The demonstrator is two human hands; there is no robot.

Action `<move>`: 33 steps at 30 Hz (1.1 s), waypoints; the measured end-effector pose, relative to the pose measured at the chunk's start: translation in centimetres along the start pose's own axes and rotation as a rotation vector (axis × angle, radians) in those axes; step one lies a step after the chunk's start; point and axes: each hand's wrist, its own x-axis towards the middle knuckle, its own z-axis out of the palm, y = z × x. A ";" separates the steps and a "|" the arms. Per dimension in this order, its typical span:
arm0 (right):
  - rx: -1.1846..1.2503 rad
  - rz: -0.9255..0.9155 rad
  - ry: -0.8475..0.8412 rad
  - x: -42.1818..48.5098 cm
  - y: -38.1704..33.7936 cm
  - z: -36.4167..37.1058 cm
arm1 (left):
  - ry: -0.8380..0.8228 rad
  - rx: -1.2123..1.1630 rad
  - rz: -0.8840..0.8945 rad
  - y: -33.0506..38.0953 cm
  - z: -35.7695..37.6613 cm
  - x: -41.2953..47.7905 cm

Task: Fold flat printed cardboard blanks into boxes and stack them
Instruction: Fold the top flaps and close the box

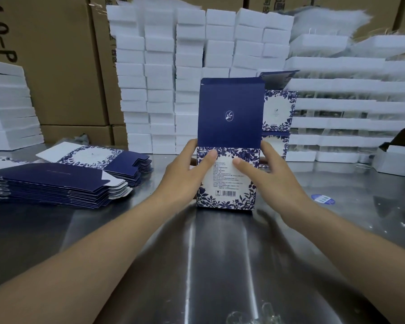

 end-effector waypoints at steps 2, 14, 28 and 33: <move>-0.026 0.000 -0.009 0.1 0.0 -0.1 | 0.005 -0.020 -0.007 0.1 0.0 0.1; -0.053 -0.171 0.124 -0.4 -1.3 -0.4 | 0.117 0.034 0.089 0.7 0.0 0.6; -0.122 -0.202 0.177 0.0 -1.1 -0.1 | 0.175 0.175 0.267 0.6 0.2 0.4; -0.180 -0.345 0.186 0.0 -1.2 -0.4 | 0.162 0.413 0.454 0.8 -0.2 0.1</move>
